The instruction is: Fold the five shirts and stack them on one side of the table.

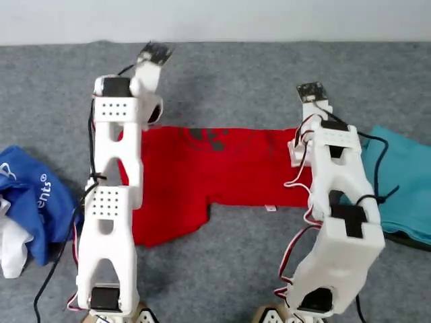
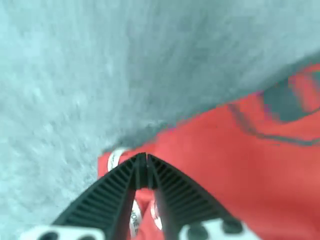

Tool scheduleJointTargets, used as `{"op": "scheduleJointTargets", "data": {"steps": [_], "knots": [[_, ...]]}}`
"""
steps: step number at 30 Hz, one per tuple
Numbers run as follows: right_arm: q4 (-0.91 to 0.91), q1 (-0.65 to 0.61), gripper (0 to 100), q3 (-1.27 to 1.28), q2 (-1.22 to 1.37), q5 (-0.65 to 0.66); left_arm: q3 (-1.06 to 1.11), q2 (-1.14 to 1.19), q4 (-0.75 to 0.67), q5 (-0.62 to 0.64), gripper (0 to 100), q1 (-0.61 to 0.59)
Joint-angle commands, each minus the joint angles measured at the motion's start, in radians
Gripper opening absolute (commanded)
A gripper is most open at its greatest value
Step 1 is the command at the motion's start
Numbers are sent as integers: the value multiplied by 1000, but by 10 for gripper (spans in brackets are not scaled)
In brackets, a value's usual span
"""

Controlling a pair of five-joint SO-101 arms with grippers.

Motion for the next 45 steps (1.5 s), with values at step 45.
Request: {"op": "scheduleJointTargets", "data": {"steps": [45], "knots": [[539, -871, 178, -43, -326, 132, 1038, -967, 26, -160, 6, -902]]}}
